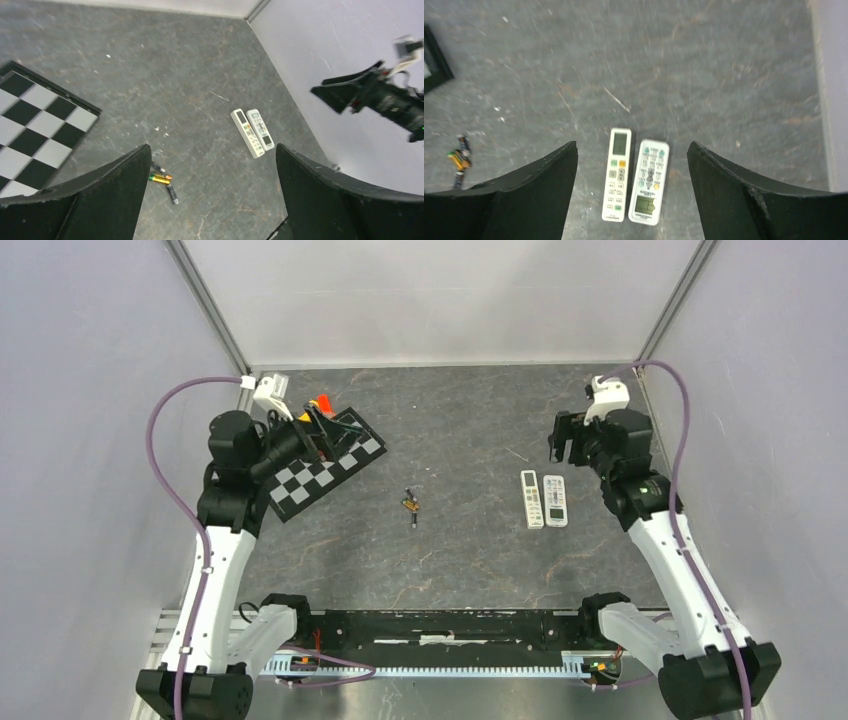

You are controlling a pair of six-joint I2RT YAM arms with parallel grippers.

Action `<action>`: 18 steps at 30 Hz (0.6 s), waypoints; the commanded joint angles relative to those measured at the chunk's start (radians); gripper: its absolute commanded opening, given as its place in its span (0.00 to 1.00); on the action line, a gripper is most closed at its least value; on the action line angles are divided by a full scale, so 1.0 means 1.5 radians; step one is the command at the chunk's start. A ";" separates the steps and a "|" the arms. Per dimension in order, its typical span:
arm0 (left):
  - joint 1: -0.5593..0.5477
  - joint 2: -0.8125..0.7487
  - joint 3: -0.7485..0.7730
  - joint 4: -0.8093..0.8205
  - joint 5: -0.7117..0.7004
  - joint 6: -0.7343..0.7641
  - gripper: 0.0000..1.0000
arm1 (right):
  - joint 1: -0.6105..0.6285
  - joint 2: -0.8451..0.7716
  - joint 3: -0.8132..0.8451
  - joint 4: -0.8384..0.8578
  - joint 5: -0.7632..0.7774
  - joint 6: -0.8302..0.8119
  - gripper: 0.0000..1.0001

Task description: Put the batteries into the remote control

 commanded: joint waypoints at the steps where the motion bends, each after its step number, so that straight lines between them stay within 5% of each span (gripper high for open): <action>1: 0.003 -0.024 -0.088 0.132 0.067 -0.113 1.00 | -0.003 0.011 -0.067 0.044 0.041 0.040 0.83; 7: 0.002 -0.036 -0.209 0.149 0.067 -0.171 1.00 | -0.003 0.025 -0.182 0.095 0.077 0.061 0.80; 14: 0.002 -0.048 -0.190 0.049 -0.070 -0.168 1.00 | -0.003 0.080 -0.207 0.105 0.050 0.064 0.72; 18: 0.002 -0.046 -0.185 0.078 0.029 -0.127 1.00 | 0.001 0.100 -0.220 0.117 0.015 0.077 0.62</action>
